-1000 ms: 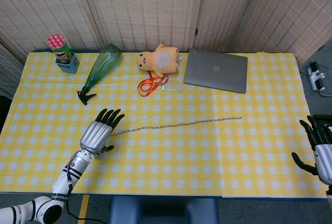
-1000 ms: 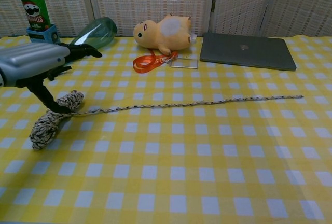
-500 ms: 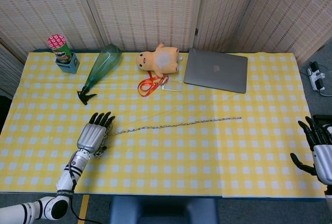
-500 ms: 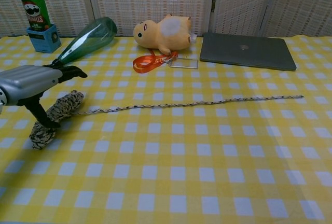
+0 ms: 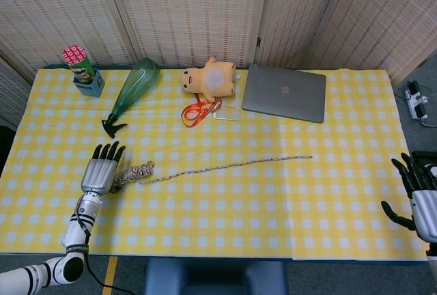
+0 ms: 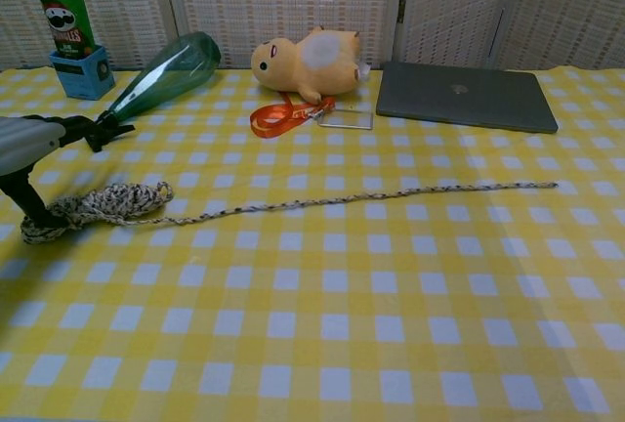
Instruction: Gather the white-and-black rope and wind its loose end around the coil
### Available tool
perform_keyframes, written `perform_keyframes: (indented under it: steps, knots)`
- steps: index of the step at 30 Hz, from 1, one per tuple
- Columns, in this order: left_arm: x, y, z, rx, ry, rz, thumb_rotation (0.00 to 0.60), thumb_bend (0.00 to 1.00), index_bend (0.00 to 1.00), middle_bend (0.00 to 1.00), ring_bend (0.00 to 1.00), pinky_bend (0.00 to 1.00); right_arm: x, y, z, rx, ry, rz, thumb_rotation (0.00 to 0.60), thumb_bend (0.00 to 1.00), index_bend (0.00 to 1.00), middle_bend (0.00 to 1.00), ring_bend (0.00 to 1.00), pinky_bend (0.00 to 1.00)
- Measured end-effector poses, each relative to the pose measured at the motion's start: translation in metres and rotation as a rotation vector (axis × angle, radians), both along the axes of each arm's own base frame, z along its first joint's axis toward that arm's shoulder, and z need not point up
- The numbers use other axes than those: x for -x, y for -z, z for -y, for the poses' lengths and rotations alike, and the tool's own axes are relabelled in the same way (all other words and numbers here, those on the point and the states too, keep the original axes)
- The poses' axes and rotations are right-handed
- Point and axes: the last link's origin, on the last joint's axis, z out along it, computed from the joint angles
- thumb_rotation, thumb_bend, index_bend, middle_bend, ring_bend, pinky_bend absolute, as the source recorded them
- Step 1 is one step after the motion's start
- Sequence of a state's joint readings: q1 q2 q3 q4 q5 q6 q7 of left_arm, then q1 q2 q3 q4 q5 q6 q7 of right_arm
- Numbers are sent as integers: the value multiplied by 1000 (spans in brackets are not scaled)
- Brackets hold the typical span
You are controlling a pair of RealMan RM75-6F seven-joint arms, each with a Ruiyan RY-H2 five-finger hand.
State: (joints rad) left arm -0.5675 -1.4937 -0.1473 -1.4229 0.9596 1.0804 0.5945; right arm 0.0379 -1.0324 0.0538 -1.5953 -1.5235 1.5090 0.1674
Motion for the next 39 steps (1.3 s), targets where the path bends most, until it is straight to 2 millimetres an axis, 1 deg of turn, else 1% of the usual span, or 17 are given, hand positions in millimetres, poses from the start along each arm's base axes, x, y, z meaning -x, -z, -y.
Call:
perform_keyframes:
  steps: [1, 3, 5, 8, 14, 22, 27, 30, 33, 39]
  knots:
    - [3, -2, -2, -3, -14, 0, 600, 163, 2, 26, 29, 9, 0, 0, 0, 0, 1, 0, 600, 331, 0, 0, 99, 86]
    - [6, -3, -4, 3, -29, 10, 600, 164, 43, 77, 69, 28, 1, 0, -1, 1, 4, 1, 600, 331, 0, 0, 100, 86]
    - [6, -5, -5, 4, -32, 34, 600, 168, 141, 168, 132, 62, 2, 1, -2, 2, 7, 3, 600, 331, 0, 0, 99, 86]
    - [5, -5, -2, 10, -17, 69, 600, 186, 214, 241, 192, 91, 2, 1, -2, 0, 8, 6, 600, 331, 0, 0, 100, 86]
    - [8, 3, 0, 36, -11, 54, 600, 271, 345, 362, 307, 170, 3, 2, -3, -2, 10, 6, 600, 331, 0, 0, 97, 86]
    - [17, 9, -1, 39, -33, 27, 600, 287, 376, 377, 334, 196, 5, 3, -4, -5, 20, 11, 600, 331, 0, 0, 98, 86]
    - [19, 14, 1, 45, -40, 38, 600, 287, 377, 381, 338, 207, 5, 3, -4, -5, 18, 11, 600, 331, 0, 0, 98, 86]
    - [20, 16, 1, 44, -40, 39, 600, 288, 407, 410, 364, 214, 5, 3, -4, -6, 16, 9, 600, 331, 0, 0, 98, 86]
    - [21, 17, 0, 41, -44, 43, 600, 310, 435, 439, 393, 229, 5, 3, -4, -7, 18, 10, 600, 332, 0, 0, 98, 86]
    - [23, 19, -1, 17, -32, 72, 600, 373, 525, 516, 466, 313, 5, 4, -4, -12, 22, 12, 600, 332, 0, 0, 97, 86]
